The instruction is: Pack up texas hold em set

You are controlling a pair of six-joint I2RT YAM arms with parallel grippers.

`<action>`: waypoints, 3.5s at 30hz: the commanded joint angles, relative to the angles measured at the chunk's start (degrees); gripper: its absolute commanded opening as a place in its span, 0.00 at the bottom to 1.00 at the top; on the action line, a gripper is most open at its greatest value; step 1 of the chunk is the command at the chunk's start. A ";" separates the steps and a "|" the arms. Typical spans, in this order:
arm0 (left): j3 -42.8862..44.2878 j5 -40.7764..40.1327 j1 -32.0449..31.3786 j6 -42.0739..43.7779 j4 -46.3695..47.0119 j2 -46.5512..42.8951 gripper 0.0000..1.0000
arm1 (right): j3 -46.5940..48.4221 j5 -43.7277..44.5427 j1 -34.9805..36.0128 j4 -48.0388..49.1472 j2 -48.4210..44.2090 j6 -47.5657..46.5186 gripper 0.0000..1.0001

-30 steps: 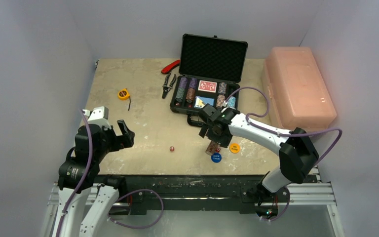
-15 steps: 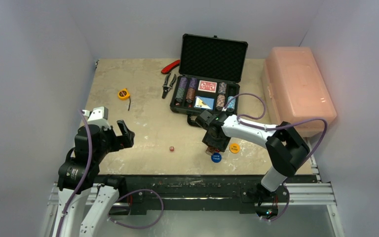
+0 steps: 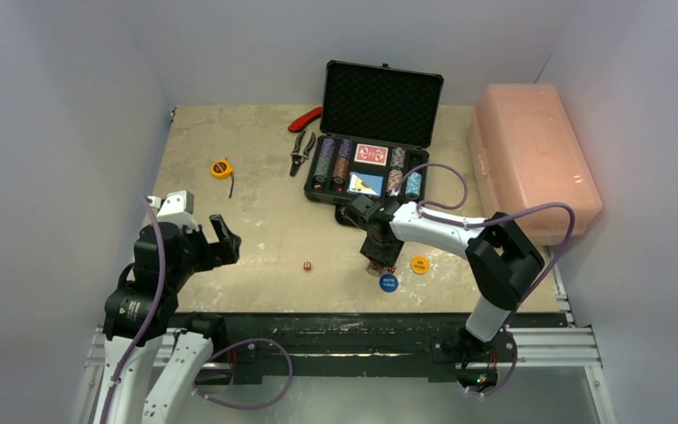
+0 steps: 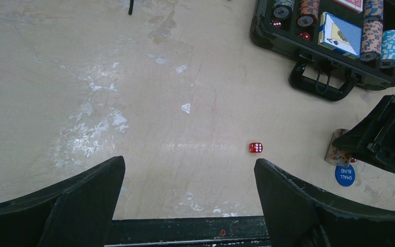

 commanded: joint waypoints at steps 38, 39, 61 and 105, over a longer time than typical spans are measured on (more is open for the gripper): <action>-0.34 -1.45 0.40 -0.53 1.01 1.37 0.98 | 20.56 22.53 -1.13 -3.40 -2.96 -24.11 0.00; -0.33 -1.52 0.40 -0.55 1.03 1.33 0.98 | 21.40 24.08 -1.75 -3.29 -3.25 -25.22 0.00; -0.27 -1.78 0.32 -0.71 0.81 2.28 0.98 | 29.06 13.17 -22.39 21.20 -2.33 -57.44 0.00; -0.11 -2.13 0.40 -0.35 0.84 4.88 0.97 | 41.69 1.19 -32.21 19.01 22.41 -61.28 0.00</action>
